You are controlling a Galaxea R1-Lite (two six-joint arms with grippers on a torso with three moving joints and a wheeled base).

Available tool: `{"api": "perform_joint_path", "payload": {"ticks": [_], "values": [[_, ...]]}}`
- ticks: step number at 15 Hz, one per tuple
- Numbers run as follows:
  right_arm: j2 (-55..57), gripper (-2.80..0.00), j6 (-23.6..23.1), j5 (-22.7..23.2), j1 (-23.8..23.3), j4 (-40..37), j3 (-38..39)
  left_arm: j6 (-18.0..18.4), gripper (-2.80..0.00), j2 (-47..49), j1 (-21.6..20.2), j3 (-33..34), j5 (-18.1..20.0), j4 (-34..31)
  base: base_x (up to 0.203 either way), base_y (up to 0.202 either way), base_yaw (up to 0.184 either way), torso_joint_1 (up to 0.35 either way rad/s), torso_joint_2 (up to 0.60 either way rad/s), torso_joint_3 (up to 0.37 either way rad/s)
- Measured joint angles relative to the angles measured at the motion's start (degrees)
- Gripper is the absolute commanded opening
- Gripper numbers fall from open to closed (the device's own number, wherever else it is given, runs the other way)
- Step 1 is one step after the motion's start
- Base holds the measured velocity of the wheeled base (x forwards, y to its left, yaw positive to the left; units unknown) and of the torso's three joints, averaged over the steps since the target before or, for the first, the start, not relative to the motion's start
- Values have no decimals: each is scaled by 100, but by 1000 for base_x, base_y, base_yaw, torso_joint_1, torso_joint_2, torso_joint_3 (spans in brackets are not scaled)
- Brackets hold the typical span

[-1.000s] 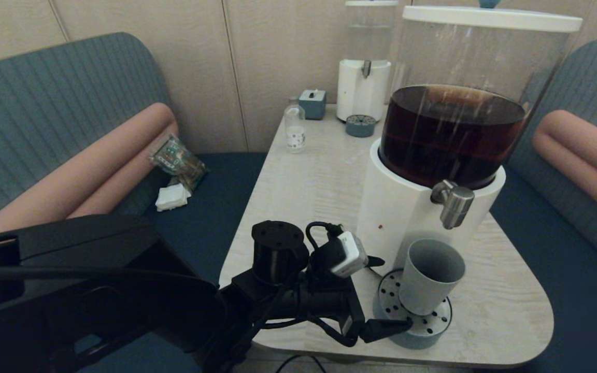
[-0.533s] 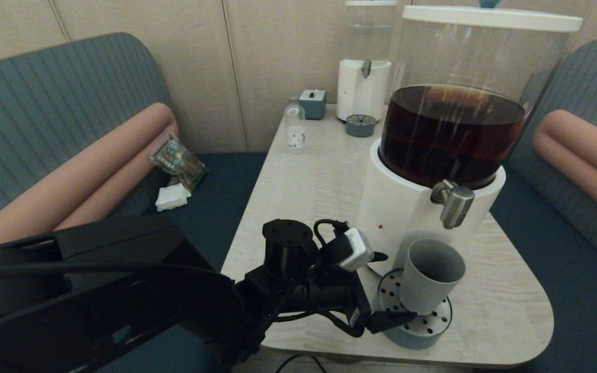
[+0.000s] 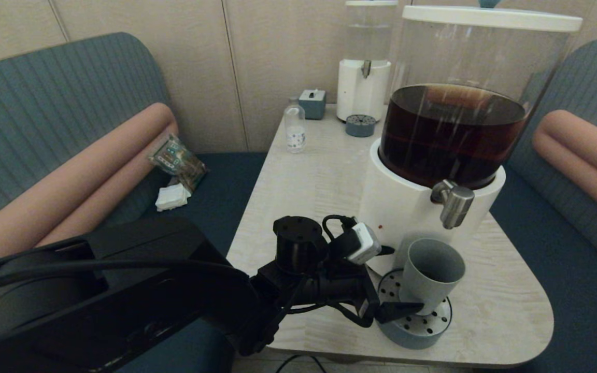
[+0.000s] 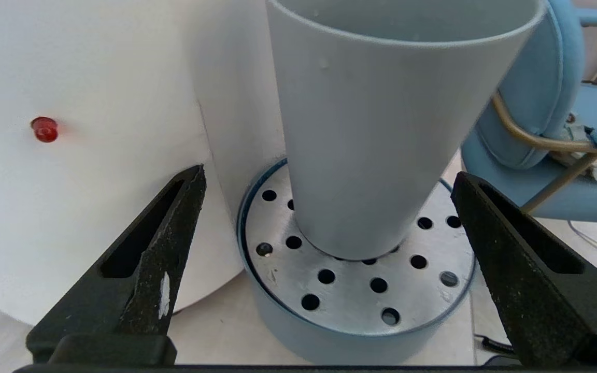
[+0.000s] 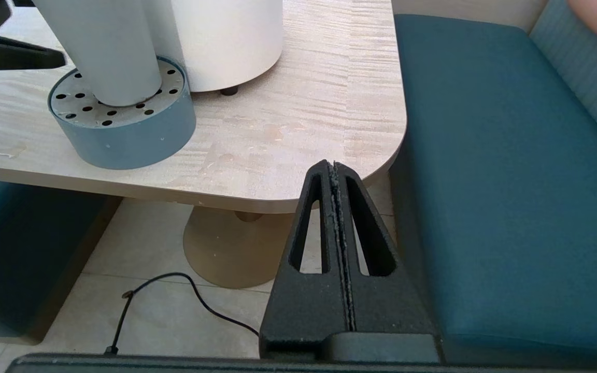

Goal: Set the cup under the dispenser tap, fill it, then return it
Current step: Place the cup next to the water dispenser

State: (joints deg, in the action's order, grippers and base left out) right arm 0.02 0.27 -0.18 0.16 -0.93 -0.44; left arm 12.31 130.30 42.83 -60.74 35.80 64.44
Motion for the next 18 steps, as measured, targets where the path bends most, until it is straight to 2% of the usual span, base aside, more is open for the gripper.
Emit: {"api": "perform_joint_path", "payload": {"ticks": [13,18], "values": [[0,-280,-1,-2,0,-3,0,-97,0,487,287,-561,-111,160,0,0,0,0,0,0],[0,-280,-2,0,0,-1,0,-238,0,637,363,-722,-235,260,0,0,0,0,0,0]]}}
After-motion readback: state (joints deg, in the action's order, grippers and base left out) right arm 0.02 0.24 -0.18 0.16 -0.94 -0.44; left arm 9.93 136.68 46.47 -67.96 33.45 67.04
